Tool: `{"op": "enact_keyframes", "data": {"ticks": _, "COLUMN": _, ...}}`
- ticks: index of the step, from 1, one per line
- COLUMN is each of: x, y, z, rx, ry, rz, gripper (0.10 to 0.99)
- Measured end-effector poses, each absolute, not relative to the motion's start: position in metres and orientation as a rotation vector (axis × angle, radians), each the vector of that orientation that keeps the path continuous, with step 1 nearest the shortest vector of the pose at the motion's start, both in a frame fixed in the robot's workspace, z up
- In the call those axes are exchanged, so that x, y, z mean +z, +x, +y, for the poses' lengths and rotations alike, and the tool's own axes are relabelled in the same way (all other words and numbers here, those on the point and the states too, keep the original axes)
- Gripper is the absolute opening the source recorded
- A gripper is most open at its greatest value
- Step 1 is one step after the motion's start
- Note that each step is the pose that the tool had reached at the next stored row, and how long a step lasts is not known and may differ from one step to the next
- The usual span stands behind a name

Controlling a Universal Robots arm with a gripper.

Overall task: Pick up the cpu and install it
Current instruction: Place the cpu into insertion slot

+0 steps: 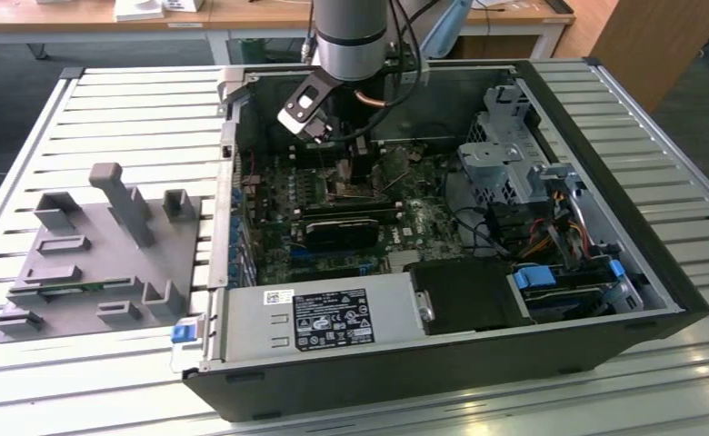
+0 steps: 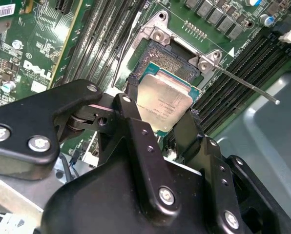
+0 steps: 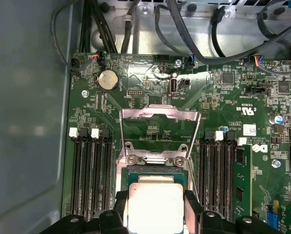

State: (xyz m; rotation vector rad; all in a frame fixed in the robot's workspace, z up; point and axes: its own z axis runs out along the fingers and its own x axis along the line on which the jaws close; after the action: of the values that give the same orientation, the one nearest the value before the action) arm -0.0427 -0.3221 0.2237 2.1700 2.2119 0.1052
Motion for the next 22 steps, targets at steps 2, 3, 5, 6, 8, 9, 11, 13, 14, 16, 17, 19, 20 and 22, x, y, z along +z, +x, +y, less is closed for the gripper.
{"op": "enact_keyframes", "data": {"ticks": 2, "x": 0.222, "y": -0.043, "z": -0.322, "rx": 0.105, "ry": 2.170, "rz": 2.212, "gripper": 0.541}}
{"op": "enact_keyframes", "data": {"ticks": 3, "x": 0.221, "y": -0.043, "z": -0.322, "rx": 0.105, "ry": 2.170, "rz": 2.212, "gripper": 0.541}}
{"op": "enact_keyframes", "data": {"ticks": 5, "x": 0.218, "y": -0.043, "z": -0.322, "rx": 0.105, "ry": 2.170, "rz": 2.212, "gripper": 0.541}}
{"op": "enact_keyframes", "data": {"ticks": 6, "x": 0.217, "y": -0.043, "z": -0.322, "rx": 0.105, "ry": 2.170, "rz": 2.212, "gripper": 0.541}}
{"op": "enact_keyframes", "data": {"ticks": 8, "x": 0.215, "y": -0.043, "z": -0.322, "rx": 0.105, "ry": 2.170, "rz": 2.212, "gripper": 0.541}}
{"op": "enact_keyframes", "data": {"ticks": 9, "x": 0.214, "y": -0.043, "z": -0.322, "rx": 0.105, "ry": 2.170, "rz": 2.212, "gripper": 0.541}}
{"op": "enact_keyframes", "data": {"ticks": 11, "x": 0.213, "y": -0.044, "z": -0.322, "rx": 0.105, "ry": 2.171, "rz": 2.211, "gripper": 0.541}}
{"op": "enact_keyframes", "data": {"ticks": 13, "x": 0.212, "y": -0.044, "z": -0.322, "rx": 0.105, "ry": 2.174, "rz": 2.208, "gripper": 0.541}}
{"op": "enact_keyframes", "data": {"ticks": 14, "x": 0.212, "y": -0.045, "z": -0.322, "rx": 0.105, "ry": 2.176, "rz": 2.206, "gripper": 0.541}}
{"op": "enact_keyframes", "data": {"ticks": 16, "x": 0.211, "y": -0.045, "z": -0.322, "rx": 0.105, "ry": 2.177, "rz": 2.205, "gripper": 0.541}}
{"op": "enact_keyframes", "data": {"ticks": 17, "x": 0.210, "y": -0.045, "z": -0.322, "rx": 0.105, "ry": 2.177, "rz": 2.205, "gripper": 0.541}}
{"op": "enact_keyframes", "data": {"ticks": 19, "x": 0.209, "y": -0.045, "z": -0.322, "rx": 0.105, "ry": 2.178, "rz": 2.203, "gripper": 0.541}}
{"op": "enact_keyframes", "data": {"ticks": 20, "x": 0.208, "y": -0.045, "z": -0.322, "rx": 0.105, "ry": 2.179, "rz": 2.202, "gripper": 0.541}}
{"op": "enact_keyframes", "data": {"ticks": 22, "x": 0.207, "y": -0.045, "z": -0.322, "rx": 0.105, "ry": 2.181, "rz": 2.201, "gripper": 0.541}}
